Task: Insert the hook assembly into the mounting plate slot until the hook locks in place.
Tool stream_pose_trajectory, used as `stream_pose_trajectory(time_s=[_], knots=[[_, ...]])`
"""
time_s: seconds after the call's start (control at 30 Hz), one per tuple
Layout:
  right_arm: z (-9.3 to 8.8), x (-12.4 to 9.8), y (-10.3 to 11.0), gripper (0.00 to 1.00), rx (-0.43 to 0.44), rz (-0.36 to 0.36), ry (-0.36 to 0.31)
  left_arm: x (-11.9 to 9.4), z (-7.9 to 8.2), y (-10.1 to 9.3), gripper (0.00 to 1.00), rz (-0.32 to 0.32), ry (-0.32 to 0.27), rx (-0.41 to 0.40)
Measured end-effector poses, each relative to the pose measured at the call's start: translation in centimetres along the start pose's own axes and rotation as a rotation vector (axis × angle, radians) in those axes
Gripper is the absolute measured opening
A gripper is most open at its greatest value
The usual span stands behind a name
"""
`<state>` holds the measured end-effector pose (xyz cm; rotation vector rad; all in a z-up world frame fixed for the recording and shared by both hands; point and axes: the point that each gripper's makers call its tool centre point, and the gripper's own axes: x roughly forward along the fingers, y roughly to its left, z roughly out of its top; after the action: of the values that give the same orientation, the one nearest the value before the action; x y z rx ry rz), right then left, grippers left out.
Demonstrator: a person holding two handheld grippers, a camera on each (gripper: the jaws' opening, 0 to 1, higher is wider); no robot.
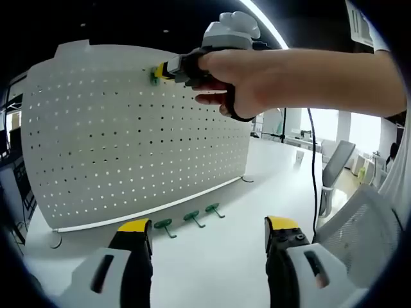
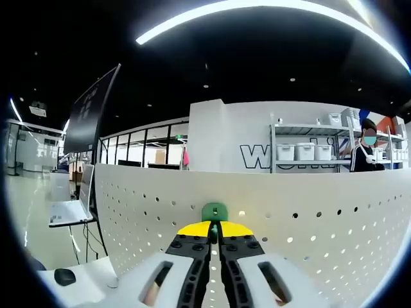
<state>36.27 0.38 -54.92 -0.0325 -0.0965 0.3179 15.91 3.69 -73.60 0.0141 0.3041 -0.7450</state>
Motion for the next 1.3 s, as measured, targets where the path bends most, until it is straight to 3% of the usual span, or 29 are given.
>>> stream_pose_trajectory(time_s=[0.57,0.67,0.73,0.77,0.83,0.97,1.3], knots=[[-0.4,0.1,0.1,0.01,0.030,-0.165,0.021,0.0,-0.2,-1.1,0.72,-0.019,-0.017,-0.024],[-0.6,0.2,0.0,0.01,0.091,-0.182,0.026,0.1,-0.5,-1.1,0.71,-0.021,-0.011,-0.023],[-0.6,0.1,0.0,0.01,0.088,-0.190,0.027,0.0,-0.4,-1.0,0.71,-0.018,-0.019,-0.032],[-0.9,0.2,0.1,0.02,0.138,-0.200,0.028,0.0,-0.4,-0.9,0.71,-0.016,-0.020,-0.036],[-0.7,0.2,0.0,0.02,0.139,-0.210,0.022,0.0,-0.6,-0.9,0.71,-0.016,-0.014,-0.042],[-0.9,0.4,-0.1,0.02,0.178,-0.218,0.020,0.1,-0.5,-1.1,0.70,-0.023,-0.016,-0.035],[-0.8,0.1,0.2,0.05,0.169,-0.177,0.029,0.2,-0.9,-1.2,0.70,-0.024,-0.006,-0.037]])
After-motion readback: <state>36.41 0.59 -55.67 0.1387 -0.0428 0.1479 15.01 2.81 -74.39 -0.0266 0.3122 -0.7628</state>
